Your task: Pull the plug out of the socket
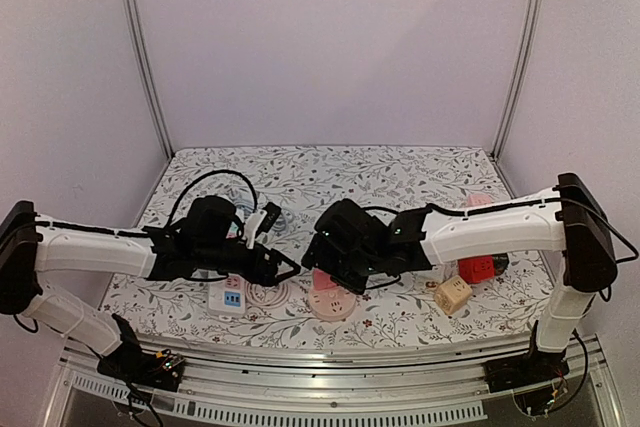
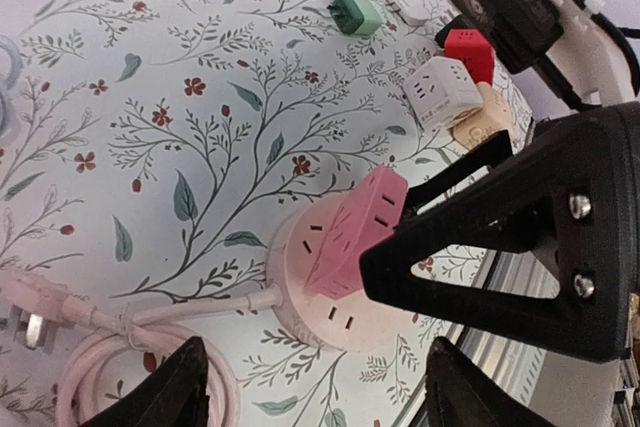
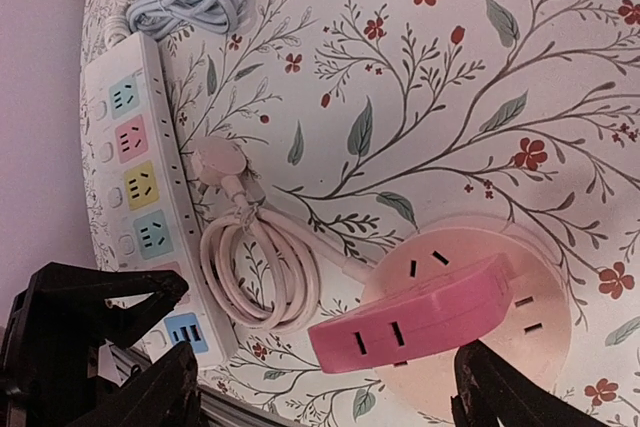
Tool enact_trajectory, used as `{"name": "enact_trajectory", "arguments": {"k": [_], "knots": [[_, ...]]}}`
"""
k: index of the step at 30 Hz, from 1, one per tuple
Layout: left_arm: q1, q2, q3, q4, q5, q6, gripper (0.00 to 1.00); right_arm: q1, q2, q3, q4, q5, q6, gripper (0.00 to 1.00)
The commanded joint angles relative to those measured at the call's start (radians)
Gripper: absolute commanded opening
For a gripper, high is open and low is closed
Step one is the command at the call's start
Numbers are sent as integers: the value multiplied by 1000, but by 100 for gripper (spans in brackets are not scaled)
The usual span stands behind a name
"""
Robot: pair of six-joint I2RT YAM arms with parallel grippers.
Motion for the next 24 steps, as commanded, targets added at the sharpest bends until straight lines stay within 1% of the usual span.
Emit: {"name": "enact_trajectory", "arguments": {"k": [1, 10, 18, 24], "knots": [[16, -28, -33, 1, -38, -2, 73, 17, 50, 74, -172, 68, 18, 86], [17, -66, -53, 4, -46, 4, 73, 23, 111, 198, -391, 123, 58, 85], [17, -87, -49, -9, -48, 24, 73, 23, 176, 307, -486, 163, 52, 86], [17, -103, -54, -15, -49, 39, 73, 23, 212, 358, -506, 176, 48, 86]]}}
